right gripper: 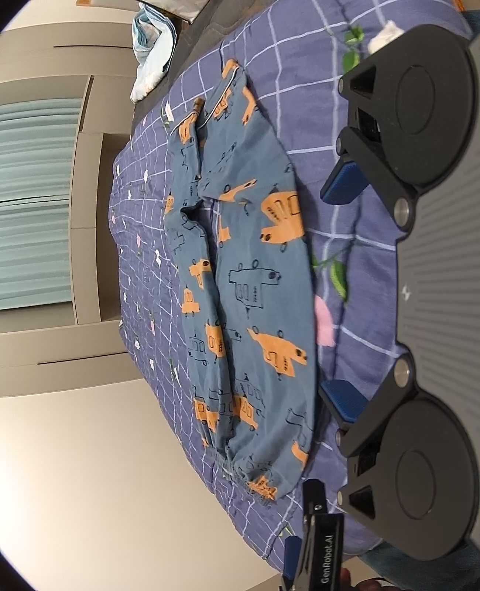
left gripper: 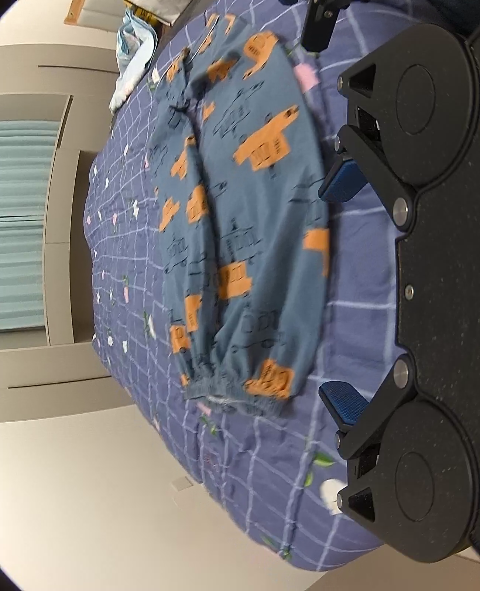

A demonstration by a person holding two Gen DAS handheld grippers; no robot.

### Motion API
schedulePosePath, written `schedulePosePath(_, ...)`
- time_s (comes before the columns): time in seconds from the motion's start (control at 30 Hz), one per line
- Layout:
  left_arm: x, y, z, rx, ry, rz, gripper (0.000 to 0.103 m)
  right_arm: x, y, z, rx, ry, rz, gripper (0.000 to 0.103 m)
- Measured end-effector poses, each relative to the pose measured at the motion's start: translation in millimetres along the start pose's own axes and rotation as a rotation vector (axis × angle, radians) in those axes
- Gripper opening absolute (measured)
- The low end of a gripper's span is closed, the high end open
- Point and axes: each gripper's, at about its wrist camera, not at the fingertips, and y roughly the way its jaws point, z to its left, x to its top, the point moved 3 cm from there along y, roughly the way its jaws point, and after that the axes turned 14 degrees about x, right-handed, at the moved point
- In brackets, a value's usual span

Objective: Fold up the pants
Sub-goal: 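Move both grippers down to the pants waistband and leg hems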

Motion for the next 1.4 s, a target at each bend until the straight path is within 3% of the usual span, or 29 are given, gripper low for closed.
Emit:
schedulePosePath(0.37,74,45,9,0.017,0.025,0.006,0.103,56,32,-21,0.024,-0.065,-0.004,0.103)
schedulePosePath(0.83,154,123,17,0.054,0.109,-0.014,0.102,154,107,-58,0.107,-0.313,0.024,0.103)
schedulePosePath(0.97,169,153,17,0.056,0.151,-0.021,0.102,178,143,-74,0.144,-0.363,0.060,0.103)
schedulePosePath(1.23,197,210,10,0.019,0.241,-0.031,0.102,200,222,-89,0.324,-0.463,0.192,0.103)
schedulePosePath(1.4,209,236,1,0.044,0.301,-0.040,0.103,212,259,-91,0.358,-0.504,0.247,0.103)
